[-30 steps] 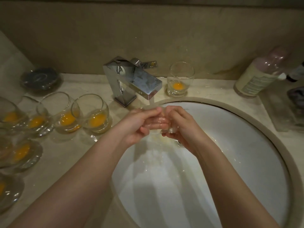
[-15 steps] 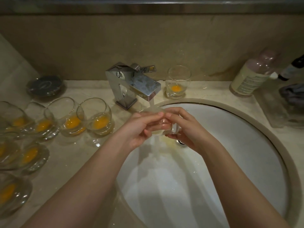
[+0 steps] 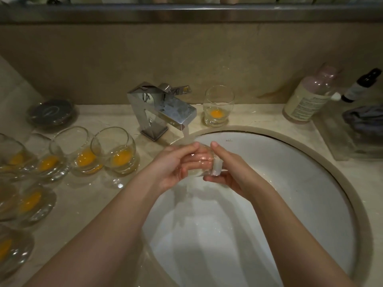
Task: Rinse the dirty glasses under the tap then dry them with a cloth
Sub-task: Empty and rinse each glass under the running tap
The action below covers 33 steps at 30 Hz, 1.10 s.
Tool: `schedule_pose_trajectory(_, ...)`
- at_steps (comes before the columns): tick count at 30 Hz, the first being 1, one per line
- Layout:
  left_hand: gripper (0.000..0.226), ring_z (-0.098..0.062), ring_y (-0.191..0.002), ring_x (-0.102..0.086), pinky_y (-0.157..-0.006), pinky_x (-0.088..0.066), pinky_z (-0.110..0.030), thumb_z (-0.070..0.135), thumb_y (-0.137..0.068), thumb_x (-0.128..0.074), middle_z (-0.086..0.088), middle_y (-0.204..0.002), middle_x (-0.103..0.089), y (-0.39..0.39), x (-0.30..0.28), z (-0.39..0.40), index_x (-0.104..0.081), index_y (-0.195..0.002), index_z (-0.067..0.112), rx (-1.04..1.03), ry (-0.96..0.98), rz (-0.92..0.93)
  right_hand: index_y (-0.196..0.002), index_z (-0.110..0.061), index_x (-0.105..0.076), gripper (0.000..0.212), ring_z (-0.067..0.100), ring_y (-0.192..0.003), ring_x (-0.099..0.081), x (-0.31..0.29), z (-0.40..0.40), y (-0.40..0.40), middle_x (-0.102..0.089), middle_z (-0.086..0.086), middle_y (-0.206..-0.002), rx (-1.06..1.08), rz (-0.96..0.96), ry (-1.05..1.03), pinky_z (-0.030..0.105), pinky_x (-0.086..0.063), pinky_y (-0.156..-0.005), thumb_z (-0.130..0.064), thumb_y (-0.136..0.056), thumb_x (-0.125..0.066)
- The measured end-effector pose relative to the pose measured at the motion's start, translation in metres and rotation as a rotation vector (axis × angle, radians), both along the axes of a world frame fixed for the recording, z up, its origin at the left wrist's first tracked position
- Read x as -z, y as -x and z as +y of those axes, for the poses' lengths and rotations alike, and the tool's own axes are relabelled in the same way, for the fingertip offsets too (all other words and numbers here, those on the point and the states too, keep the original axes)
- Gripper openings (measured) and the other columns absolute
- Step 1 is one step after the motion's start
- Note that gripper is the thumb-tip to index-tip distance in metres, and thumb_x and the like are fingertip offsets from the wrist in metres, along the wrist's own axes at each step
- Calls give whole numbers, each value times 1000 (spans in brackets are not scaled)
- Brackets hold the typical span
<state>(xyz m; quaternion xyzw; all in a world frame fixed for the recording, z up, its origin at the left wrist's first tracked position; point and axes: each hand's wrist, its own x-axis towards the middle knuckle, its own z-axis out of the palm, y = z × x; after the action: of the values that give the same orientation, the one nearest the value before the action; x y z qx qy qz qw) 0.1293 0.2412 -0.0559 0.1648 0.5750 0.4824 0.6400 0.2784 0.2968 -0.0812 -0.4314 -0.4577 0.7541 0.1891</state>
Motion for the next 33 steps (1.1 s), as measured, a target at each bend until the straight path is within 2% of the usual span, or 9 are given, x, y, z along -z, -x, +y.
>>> schedule_pose_trajectory(3, 20, -17, -64, -73, -33, -38, -10, 19, -95, -58, -10, -78, -75, 0, 0, -1, -71, -93, 4, -22, -4, -22, -117, -10, -64, 34, 20, -79, -68, -2, -1, 0, -68, 14, -103, -3, -6, -40, 26, -57, -68, -33, -93, -61)
schedule_pose_trajectory(7, 20, -15, -62, -73, -34, -42, -11, 14, -95, -57, -11, -78, -75, 6, -3, -3, -72, -87, 3, -39, -4, -61, -120, -14, -59, 42, 25, -93, -68, -1, -1, -4, -62, 16, -120, -18, 28, -135, 34, -58, -82, -8, -82, -75)
schedule_pose_trajectory(11, 16, -10, -66, -73, -39, -44, -12, 20, -94, -60, -6, -87, -75, 6, -6, -5, -71, -93, 8, 3, -17, 41, -118, -10, -60, 44, 34, -94, -70, -3, -3, -5, -64, 19, -114, 25, 38, -99, 37, -60, -79, -6, -78, -77)
schedule_pose_trajectory(16, 30, 0, -98, -65, -71, -47, -21, 44, -80, -73, 14, -108, -72, 3, 11, -8, -69, -106, 29, -34, -159, 407, -102, -1, -64, 31, 24, -74, -66, 2, -10, 1, -64, 13, -84, 245, 167, 129, 31, -59, -62, -30, -91, -62)
schedule_pose_trajectory(20, 40, -15, -112, -62, -100, -45, -44, 45, -71, -78, 3, -113, -69, -8, 25, -11, -66, -103, 24, -178, -182, 146, -99, -4, -63, 37, 23, -68, -65, 6, -16, 11, -66, 13, -76, 223, 210, 261, 31, -60, -60, -38, -96, -51)
schedule_pose_trajectory(22, 45, -26, -107, -63, -99, -46, -49, 39, -73, -79, -9, -111, -67, -10, 29, -9, -61, -107, 16, -209, -197, 45, -115, -10, -59, 36, 22, -72, -65, 14, -19, 17, -66, 14, -87, 185, 160, 111, 35, -61, -69, -39, -97, -49)
schedule_pose_trajectory(25, 59, -34, -98, -67, -94, -50, -45, 36, -68, -83, -14, -100, -69, -9, 30, -2, -60, -108, -1, -225, -196, 165, -131, -49, -43, 47, 16, -70, -68, 21, -19, 17, -67, 7, -83, 60, -16, -414, 30, -59, -74, -44, -87, -59)
schedule_pose_trajectory(27, 63, -30, -96, -70, -94, -51, -45, 39, -65, -84, -13, -99, -72, -7, 32, 0, -63, -110, 0, -248, -174, 244, -130, -63, -33, 57, 17, -71, -71, 26, -20, 17, -67, 10, -80, 13, -40, -576, 30, -60, -73, -47, -83, -60)
schedule_pose_trajectory(33, 57, -22, -97, -72, -81, -58, -38, 38, -70, -77, -5, -108, -74, -11, 39, 2, -62, -121, 17, -395, -261, 10, -142, -42, -40, 57, 21, -85, -71, 19, -22, 40, -62, 10, -128, 92, 297, -57, 40, -59, -64, -51, -89, -56)
